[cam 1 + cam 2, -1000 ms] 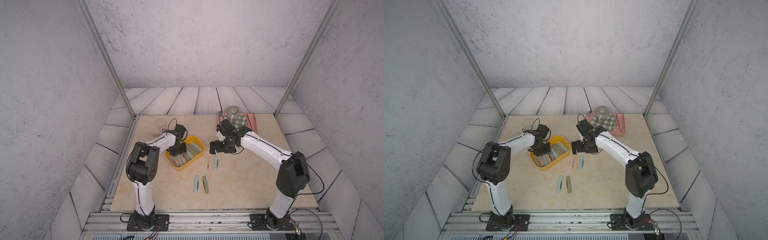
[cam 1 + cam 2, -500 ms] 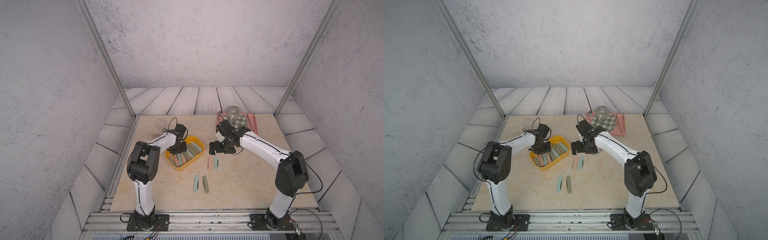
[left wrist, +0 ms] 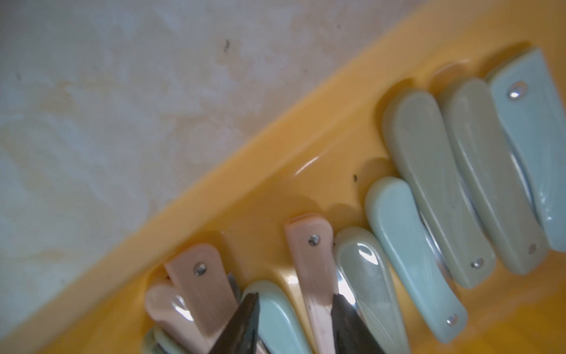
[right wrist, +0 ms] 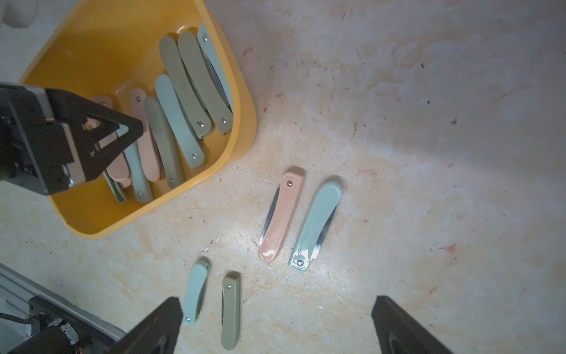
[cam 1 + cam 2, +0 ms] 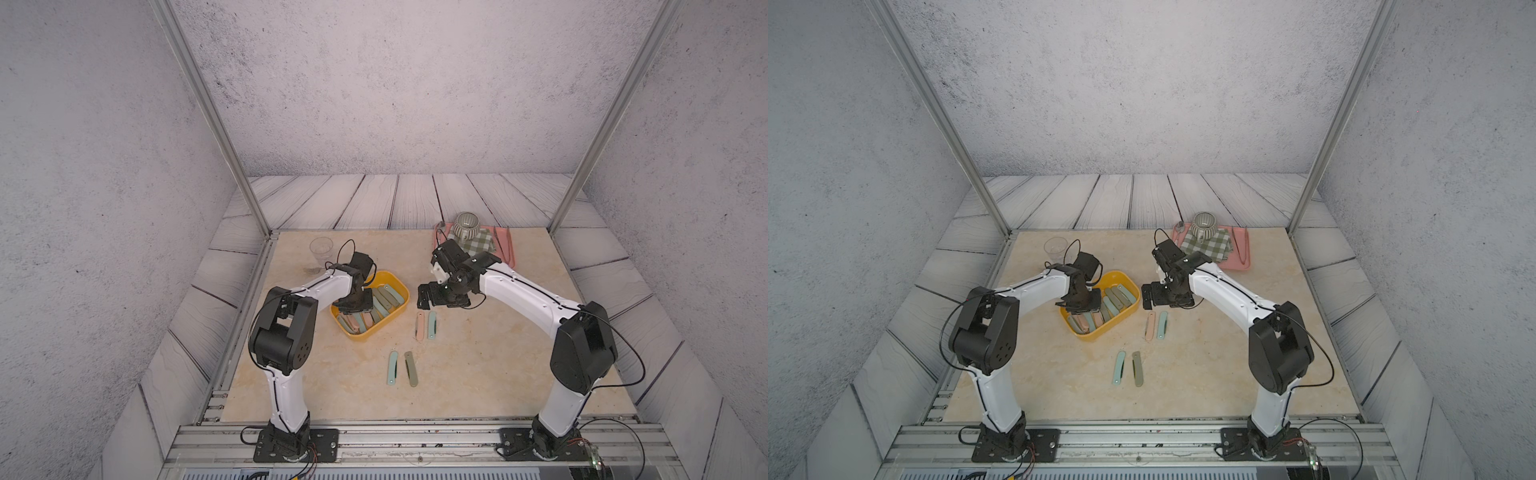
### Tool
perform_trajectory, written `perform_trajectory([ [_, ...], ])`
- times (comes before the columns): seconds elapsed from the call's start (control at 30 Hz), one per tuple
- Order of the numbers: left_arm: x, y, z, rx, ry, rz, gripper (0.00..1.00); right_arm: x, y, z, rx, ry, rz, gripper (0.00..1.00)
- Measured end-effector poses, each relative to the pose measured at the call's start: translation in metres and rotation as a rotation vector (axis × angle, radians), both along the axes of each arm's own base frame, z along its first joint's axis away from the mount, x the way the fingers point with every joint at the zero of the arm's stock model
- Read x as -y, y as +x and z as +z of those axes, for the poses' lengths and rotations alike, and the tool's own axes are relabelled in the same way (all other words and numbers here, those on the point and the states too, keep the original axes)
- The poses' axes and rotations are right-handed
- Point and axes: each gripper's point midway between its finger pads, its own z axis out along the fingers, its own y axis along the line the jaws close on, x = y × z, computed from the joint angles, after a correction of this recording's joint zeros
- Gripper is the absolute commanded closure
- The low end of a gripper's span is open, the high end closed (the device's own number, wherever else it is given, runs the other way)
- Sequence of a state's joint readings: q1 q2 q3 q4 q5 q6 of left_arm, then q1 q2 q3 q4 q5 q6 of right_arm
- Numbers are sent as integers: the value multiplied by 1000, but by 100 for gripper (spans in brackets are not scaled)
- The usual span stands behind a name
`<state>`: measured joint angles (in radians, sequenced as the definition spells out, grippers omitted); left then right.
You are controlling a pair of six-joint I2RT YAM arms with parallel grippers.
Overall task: Take the fruit knife out of the storage box
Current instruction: Pick up the fruit knife from the storage box.
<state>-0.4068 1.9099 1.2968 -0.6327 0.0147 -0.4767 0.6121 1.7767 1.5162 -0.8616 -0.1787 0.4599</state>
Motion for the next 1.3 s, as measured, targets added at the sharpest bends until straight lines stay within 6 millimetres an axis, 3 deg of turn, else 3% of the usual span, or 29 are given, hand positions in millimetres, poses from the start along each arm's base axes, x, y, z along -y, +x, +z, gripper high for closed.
perform_trajectory([
  [0.47,9,-2,1,8,-3,-20,55,-1,0,0,-1,5,2,1],
  [0.87,12,17,14,66,4,-18,54,-1,0,0,-2,4,2,1],
  [1.1,11,19,-5,30,25,-19,56,-1,0,-10,-22,-10,3,1],
  [1.3,10,20,-4,37,32,-14,59,-1,0,-13,-29,-15,3,1],
])
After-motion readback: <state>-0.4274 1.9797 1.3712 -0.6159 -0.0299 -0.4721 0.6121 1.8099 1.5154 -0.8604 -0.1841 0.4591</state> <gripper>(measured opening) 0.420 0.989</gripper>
